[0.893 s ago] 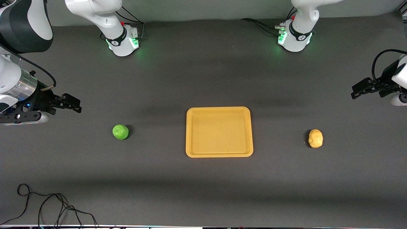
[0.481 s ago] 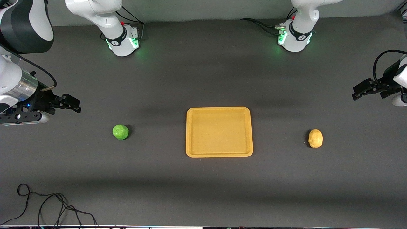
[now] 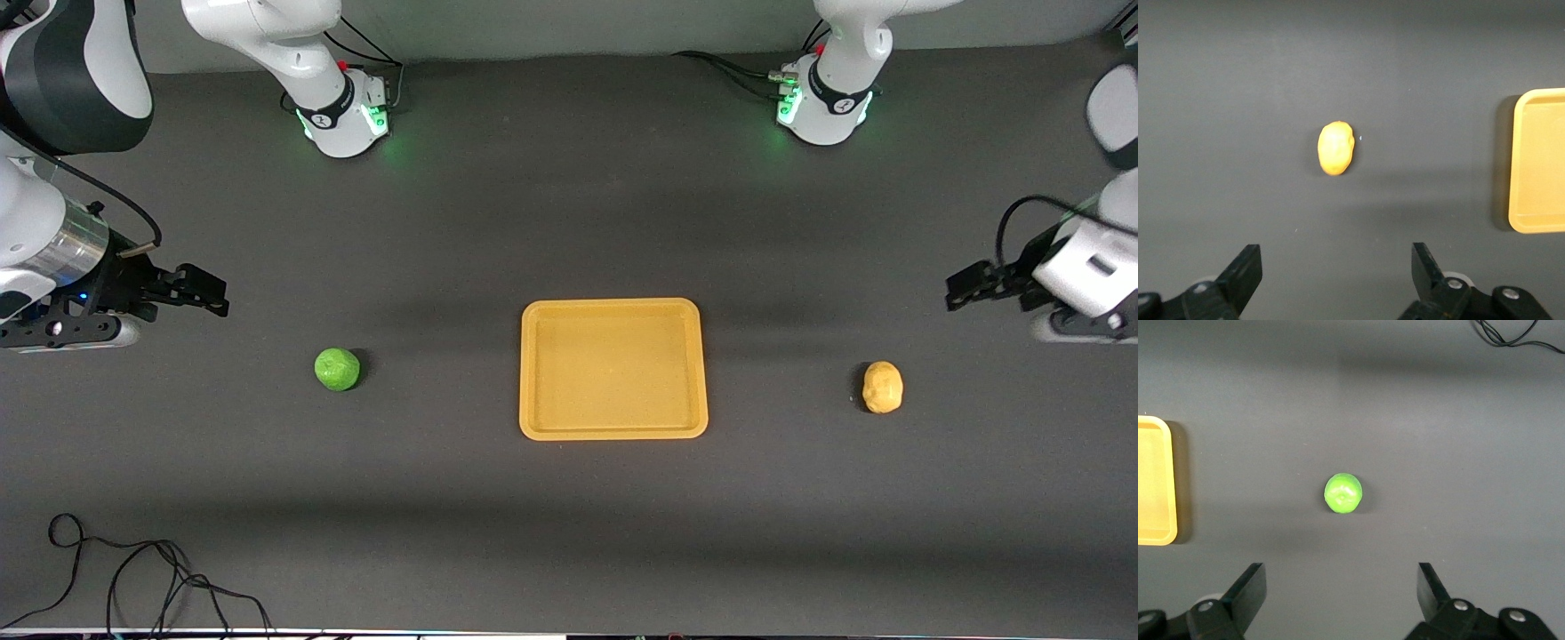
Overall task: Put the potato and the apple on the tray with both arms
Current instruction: 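Reach the left gripper to the potato while the right gripper reaches the apple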
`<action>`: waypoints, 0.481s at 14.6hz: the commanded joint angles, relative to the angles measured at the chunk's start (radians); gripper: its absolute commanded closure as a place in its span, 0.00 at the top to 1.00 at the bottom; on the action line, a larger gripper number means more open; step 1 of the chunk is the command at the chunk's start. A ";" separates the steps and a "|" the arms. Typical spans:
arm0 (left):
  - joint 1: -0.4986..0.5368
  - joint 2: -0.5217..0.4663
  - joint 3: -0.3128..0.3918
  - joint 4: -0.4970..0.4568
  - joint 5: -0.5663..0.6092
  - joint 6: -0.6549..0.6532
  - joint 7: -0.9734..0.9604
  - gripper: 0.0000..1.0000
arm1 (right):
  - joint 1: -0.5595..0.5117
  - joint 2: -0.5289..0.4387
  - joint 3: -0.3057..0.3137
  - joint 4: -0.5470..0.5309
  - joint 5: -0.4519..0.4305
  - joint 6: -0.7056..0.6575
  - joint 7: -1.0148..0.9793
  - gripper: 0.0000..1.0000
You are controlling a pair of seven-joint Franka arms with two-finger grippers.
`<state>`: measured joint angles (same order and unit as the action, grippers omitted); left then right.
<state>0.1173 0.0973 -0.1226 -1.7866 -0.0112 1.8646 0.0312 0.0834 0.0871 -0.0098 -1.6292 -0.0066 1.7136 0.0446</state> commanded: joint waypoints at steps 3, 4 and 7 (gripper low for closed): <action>0.001 0.232 0.012 0.003 0.064 0.221 0.024 1.00 | 0.006 0.002 -0.001 -0.001 0.010 0.000 0.005 1.00; -0.001 0.283 0.012 0.001 0.095 0.279 0.022 1.00 | 0.006 0.003 -0.001 -0.009 0.010 0.000 0.005 1.00; 0.016 0.401 0.020 -0.025 0.102 0.415 0.022 1.00 | 0.025 -0.003 0.001 -0.078 0.010 0.046 0.003 1.00</action>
<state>0.1204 0.4444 -0.1067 -1.8076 0.0734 2.2243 0.0392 0.0870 0.0929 -0.0071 -1.6599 -0.0055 1.7179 0.0445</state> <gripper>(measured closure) 0.000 0.000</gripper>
